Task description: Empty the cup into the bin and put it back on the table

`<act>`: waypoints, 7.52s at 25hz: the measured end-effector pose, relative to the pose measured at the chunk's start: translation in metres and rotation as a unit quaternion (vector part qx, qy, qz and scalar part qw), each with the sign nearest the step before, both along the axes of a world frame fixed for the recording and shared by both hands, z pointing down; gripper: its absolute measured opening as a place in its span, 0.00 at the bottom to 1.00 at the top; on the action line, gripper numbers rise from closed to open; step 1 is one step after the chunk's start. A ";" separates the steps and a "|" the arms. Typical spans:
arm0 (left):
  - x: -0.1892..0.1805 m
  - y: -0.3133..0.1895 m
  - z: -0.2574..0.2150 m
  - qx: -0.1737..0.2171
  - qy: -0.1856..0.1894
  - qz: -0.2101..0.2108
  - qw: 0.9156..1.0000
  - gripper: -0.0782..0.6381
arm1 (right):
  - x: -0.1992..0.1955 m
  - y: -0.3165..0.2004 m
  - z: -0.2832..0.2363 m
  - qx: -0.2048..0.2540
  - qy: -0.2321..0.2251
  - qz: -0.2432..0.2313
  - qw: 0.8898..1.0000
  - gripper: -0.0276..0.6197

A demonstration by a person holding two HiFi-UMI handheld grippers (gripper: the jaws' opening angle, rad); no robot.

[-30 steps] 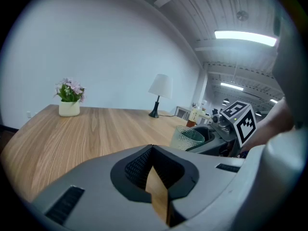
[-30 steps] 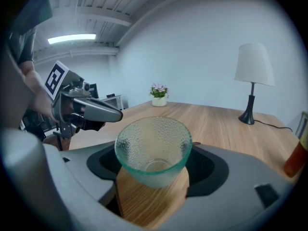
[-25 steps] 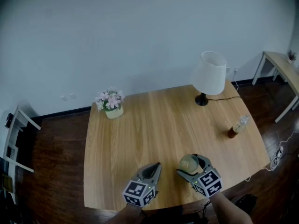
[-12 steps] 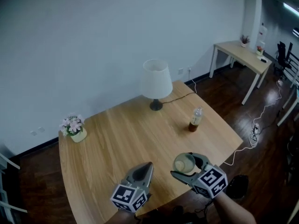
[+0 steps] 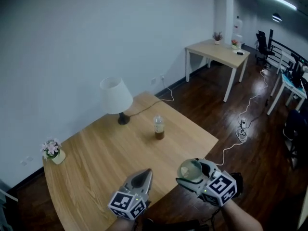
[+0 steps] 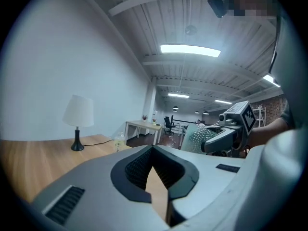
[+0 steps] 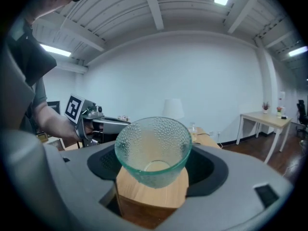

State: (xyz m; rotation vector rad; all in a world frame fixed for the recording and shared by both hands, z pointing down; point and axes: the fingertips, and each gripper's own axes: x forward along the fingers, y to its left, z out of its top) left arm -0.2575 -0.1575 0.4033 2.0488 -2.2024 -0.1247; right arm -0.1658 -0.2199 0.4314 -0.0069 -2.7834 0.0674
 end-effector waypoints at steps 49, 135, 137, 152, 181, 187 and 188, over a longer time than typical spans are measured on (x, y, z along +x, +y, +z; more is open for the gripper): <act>0.297 -0.306 -0.035 0.029 -0.008 0.336 0.941 0.10 | 0.428 -0.248 0.025 -0.007 0.106 0.439 0.892 0.64; 0.352 -0.235 -0.144 0.388 -0.130 0.458 0.789 0.10 | 0.525 -0.328 -0.021 0.260 0.526 0.330 0.740 0.64; 0.349 -0.235 -0.143 0.386 -0.128 0.455 0.792 0.10 | 0.527 -0.329 -0.024 0.268 0.538 0.324 0.730 0.64; 0.344 -0.231 -0.137 0.382 -0.135 0.445 0.799 0.10 | 0.509 -0.327 -0.038 0.310 0.572 0.279 0.706 0.64; 0.364 -0.234 -0.126 0.357 -0.131 0.457 0.804 0.10 | 0.513 -0.340 -0.050 0.374 0.646 0.190 0.637 0.64; 0.364 -0.235 -0.126 0.359 -0.135 0.460 0.801 0.10 | 0.515 -0.345 -0.056 0.390 0.665 0.176 0.612 0.64; 0.363 -0.235 -0.126 0.360 -0.135 0.462 0.800 0.10 | 0.515 -0.345 -0.056 0.391 0.668 0.173 0.609 0.64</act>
